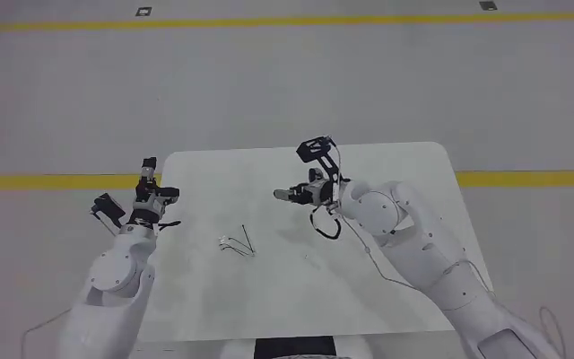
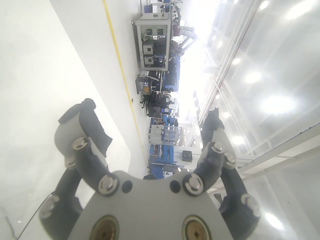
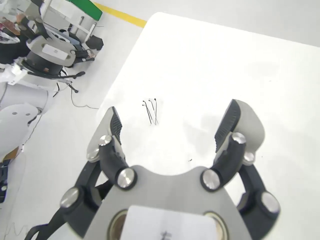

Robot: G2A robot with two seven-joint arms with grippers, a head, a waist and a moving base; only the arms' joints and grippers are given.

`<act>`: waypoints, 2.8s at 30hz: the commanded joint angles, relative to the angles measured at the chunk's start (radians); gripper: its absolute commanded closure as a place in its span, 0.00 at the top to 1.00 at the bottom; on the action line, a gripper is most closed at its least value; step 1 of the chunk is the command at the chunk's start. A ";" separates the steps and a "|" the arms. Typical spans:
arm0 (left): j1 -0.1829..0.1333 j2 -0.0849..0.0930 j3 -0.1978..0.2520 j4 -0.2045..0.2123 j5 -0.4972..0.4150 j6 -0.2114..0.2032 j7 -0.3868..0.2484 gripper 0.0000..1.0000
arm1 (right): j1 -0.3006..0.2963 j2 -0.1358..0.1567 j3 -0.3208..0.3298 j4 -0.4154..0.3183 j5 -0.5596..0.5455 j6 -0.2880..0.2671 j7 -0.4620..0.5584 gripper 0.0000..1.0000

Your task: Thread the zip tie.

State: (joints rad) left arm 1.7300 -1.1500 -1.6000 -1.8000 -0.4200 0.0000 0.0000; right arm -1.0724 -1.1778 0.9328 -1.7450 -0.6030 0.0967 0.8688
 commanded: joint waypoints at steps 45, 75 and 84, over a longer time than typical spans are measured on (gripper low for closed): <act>0.000 0.000 0.000 0.000 0.000 0.000 0.000 1.00 | 0.459 -0.234 -0.550 0.313 -0.024 -0.152 0.360 1.00; 0.000 0.000 0.000 0.000 0.000 0.000 0.000 1.00 | 0.571 -0.524 -0.707 0.769 0.191 -0.308 0.326 1.00; 0.000 0.000 0.000 0.000 0.000 0.000 0.000 1.00 | 0.544 -0.558 -0.743 0.771 0.139 -0.221 0.377 1.00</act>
State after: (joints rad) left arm 1.7300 -1.1500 -1.6000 -1.8000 -0.4200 0.0000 0.0000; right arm -0.5266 -1.7293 0.1899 -0.9853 -0.4645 -0.1309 1.2442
